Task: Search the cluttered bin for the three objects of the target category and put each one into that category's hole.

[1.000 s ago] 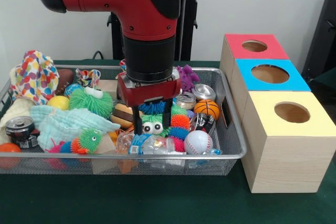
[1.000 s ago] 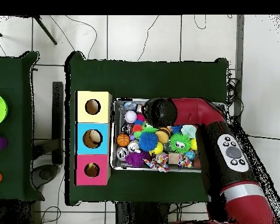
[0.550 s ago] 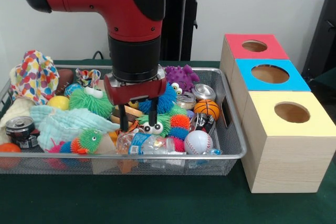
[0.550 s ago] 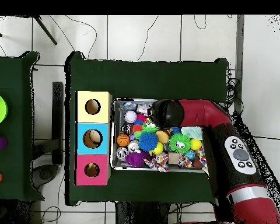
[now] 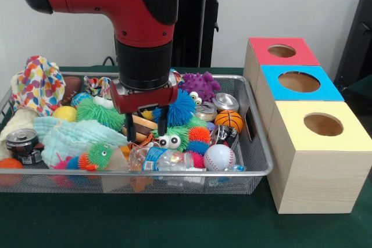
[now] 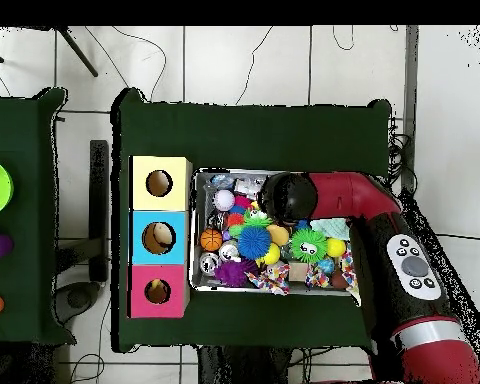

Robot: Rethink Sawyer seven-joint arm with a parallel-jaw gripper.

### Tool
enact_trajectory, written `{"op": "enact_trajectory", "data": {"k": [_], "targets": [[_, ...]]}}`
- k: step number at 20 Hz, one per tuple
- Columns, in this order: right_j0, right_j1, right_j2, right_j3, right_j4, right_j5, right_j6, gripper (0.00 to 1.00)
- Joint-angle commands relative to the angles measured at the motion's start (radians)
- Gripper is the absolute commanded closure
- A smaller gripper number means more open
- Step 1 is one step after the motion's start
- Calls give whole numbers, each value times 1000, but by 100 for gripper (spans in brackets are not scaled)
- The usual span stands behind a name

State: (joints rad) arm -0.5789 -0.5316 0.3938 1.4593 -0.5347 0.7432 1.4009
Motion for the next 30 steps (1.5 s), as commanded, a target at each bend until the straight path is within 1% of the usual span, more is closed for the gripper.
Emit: {"op": "enact_trajectory", "data": {"k": [1, 13, 21, 30], "targets": [[-19, 19, 9, 41, -61, 122, -182, 0], [-37, 37, 2, 80, -60, 94, -157, 0], [-13, 57, -41, 55, -95, 99, -135, 0], [-16, 77, -49, 51, -95, 85, -144, 0]]}}
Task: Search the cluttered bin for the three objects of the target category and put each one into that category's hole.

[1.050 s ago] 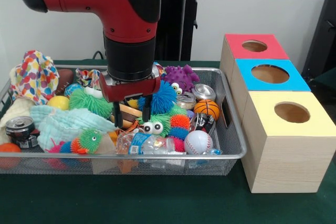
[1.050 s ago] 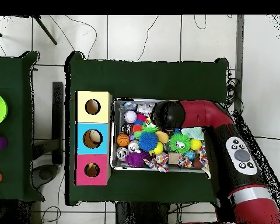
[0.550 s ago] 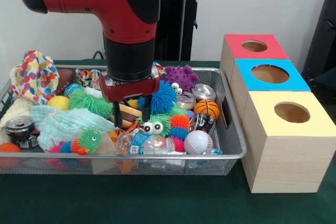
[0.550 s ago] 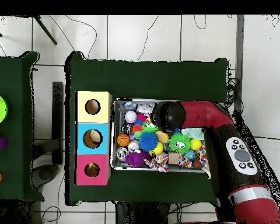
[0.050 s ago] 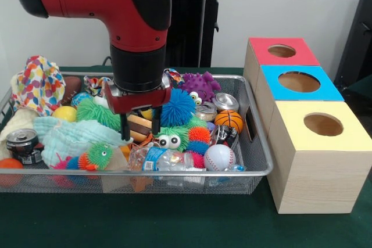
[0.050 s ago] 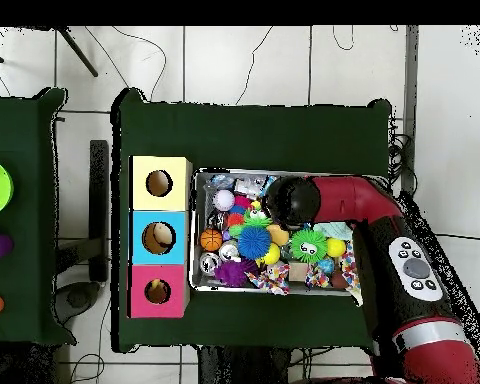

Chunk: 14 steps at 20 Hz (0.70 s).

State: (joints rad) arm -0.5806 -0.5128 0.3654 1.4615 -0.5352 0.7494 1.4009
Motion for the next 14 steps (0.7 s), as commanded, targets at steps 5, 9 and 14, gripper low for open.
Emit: {"op": "enact_trajectory", "data": {"k": [5, 9, 14], "targets": [[-18, 66, -22, 52, -92, 70, -146, 0], [-18, 77, -29, 56, -88, 71, -137, 0], [-20, 87, -41, 72, -76, 74, -118, 0]]}}
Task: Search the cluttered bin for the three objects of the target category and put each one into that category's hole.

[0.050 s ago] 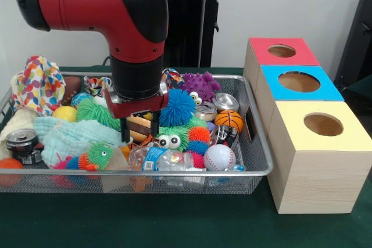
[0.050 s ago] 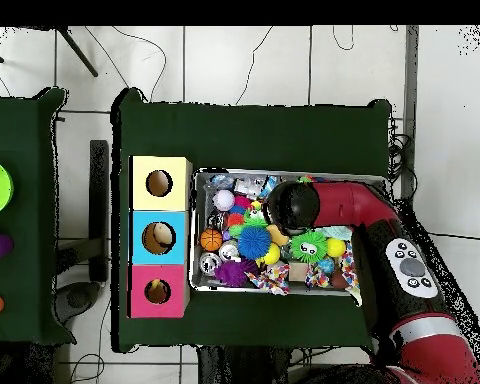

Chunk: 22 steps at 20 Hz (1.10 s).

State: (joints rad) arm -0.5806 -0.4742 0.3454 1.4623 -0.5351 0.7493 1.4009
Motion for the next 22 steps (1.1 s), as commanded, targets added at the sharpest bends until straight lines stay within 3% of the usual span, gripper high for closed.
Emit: {"op": "enact_trajectory", "data": {"k": [1, 22], "targets": [[-22, 48, -22, 76, -73, 74, -116, 0], [-41, 70, -18, 96, -37, 80, -102, 0]]}}
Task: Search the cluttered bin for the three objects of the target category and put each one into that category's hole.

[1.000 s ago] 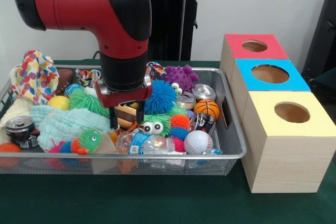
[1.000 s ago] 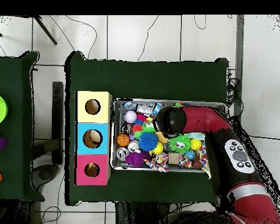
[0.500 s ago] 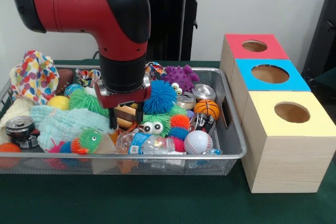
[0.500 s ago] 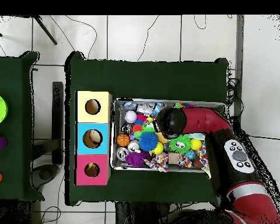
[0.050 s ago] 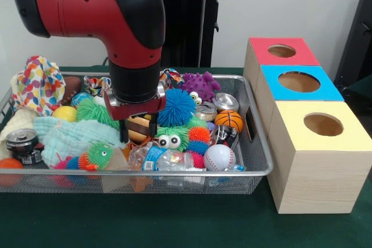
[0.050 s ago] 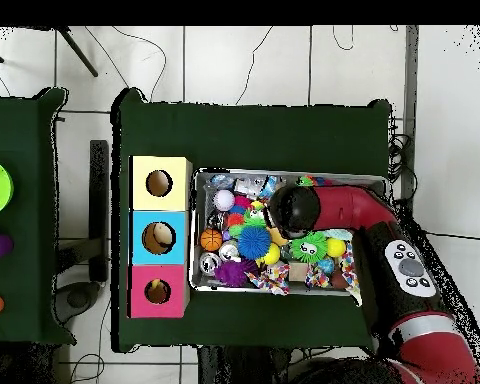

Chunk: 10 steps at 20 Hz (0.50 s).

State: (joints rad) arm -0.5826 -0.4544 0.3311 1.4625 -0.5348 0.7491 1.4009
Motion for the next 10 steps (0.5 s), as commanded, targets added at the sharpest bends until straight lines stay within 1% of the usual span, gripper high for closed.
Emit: {"op": "enact_trajectory", "data": {"k": [1, 10], "targets": [[-40, 53, -5, 95, -40, 77, -100, 0], [-65, 101, 15, 88, -31, 54, -105, 0]]}}
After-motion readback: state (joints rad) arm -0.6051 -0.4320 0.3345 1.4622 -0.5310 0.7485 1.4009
